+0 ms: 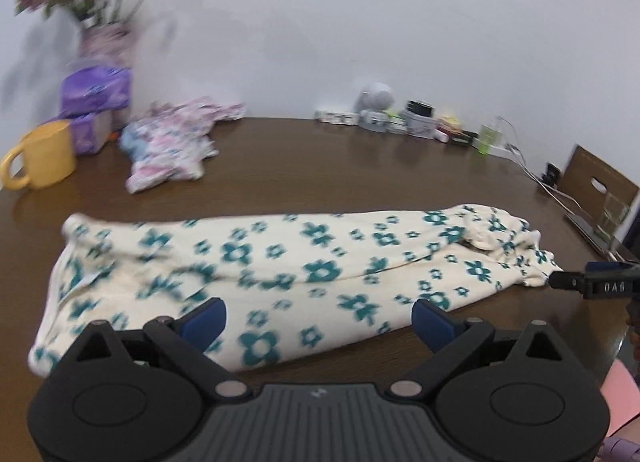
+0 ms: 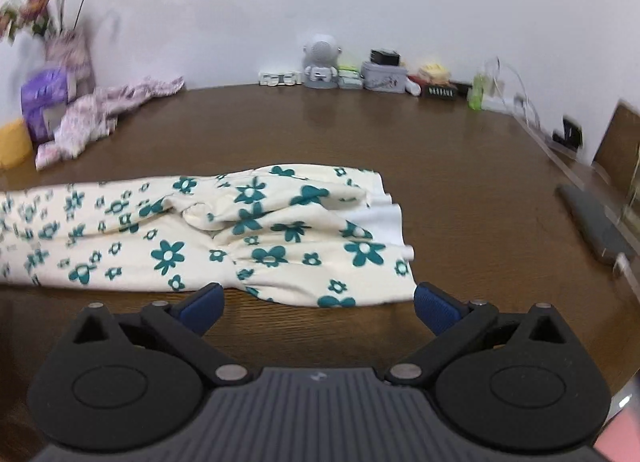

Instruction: Fold clothes

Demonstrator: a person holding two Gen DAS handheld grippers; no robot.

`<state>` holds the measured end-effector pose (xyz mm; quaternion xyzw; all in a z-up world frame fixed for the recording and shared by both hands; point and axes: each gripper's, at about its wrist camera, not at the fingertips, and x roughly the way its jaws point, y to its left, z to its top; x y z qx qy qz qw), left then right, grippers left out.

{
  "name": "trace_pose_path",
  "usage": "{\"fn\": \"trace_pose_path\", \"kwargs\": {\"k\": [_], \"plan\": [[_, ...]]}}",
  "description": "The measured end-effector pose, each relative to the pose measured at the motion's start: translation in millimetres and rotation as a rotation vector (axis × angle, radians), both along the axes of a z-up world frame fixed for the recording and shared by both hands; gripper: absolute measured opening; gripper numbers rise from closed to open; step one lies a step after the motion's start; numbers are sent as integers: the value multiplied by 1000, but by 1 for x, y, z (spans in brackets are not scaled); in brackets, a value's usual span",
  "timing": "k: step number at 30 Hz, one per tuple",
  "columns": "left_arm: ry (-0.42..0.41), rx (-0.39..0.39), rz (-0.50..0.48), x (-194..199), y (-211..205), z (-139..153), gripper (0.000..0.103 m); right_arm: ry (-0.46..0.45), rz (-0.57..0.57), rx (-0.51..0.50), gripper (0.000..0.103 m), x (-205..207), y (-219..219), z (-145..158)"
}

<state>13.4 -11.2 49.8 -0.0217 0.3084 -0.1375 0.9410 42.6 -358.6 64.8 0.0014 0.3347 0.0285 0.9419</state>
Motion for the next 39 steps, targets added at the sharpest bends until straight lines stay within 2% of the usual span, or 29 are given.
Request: {"fn": "trace_pose_path", "kwargs": {"k": [3, 16, 24, 30, 35, 37, 39], "plan": [[-20, 41, -70, 10, -23, 6, 99, -1, -17, 80, 103, 4, -16, -2], [-47, 173, -343, 72, -123, 19, 99, -7, 35, 107, 103, 15, -41, -11], [-72, 311, -597, 105, -192, 13, 93, 0, 37, 97, 103, 19, -55, -17], [-35, 354, -707, 126, -226, -2, 83, 2, 20, 146, 103, 17, -68, -18], [-12, 380, -763, 138, -240, -18, 66, 12, 17, 194, 103, 14, -70, -19], [-9, 387, -775, 141, -241, -22, 56, 15, 12, 231, 103, 13, -72, -20], [-14, 388, -795, 140, -241, -25, 51, 25, 4, 277, 103, 13, -74, -21]]}}
